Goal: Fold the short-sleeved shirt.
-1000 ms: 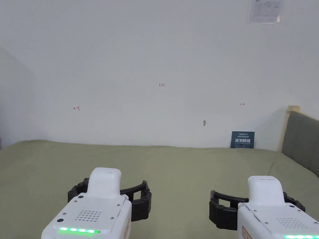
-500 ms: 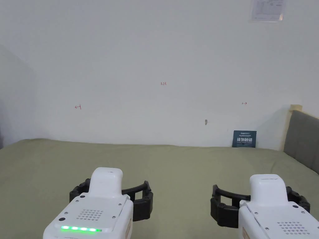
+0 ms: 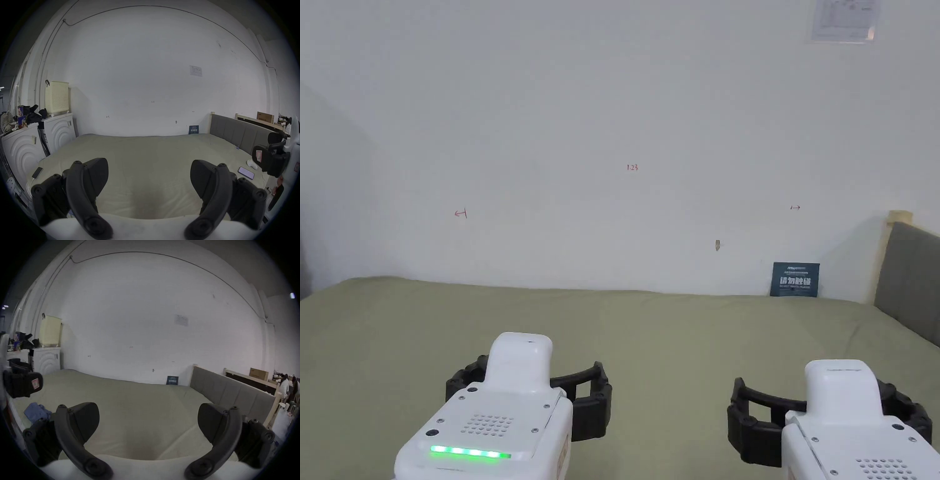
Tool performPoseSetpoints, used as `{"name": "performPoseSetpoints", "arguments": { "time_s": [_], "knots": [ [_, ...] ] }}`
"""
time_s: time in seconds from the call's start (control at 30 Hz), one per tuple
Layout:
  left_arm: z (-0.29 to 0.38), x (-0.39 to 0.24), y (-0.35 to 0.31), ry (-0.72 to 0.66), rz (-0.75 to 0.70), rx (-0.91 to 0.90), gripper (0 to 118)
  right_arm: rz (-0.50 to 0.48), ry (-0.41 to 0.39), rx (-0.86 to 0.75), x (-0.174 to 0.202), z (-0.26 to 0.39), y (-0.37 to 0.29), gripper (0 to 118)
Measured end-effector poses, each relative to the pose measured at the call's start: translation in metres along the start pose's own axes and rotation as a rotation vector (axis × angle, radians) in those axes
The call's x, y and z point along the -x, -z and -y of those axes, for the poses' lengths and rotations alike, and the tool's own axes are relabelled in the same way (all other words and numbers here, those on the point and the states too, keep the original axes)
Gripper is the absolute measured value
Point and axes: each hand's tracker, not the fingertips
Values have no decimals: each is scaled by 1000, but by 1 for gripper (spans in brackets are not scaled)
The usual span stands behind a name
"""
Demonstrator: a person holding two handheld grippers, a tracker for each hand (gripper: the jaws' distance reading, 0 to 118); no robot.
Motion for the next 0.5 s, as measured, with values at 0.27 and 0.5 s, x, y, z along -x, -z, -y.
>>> {"name": "performPoseSetpoints", "arguments": {
  "time_s": [0.27, 0.5],
  "knots": [
    [0, 3, 0, 3, -1, -10, 108, -2, 25, -27, -4, -2, -1, 118],
    [-2, 4, -1, -2, -2, -18, 108, -14, 29, -20, -5, -4, -1, 118]
  ]
}}
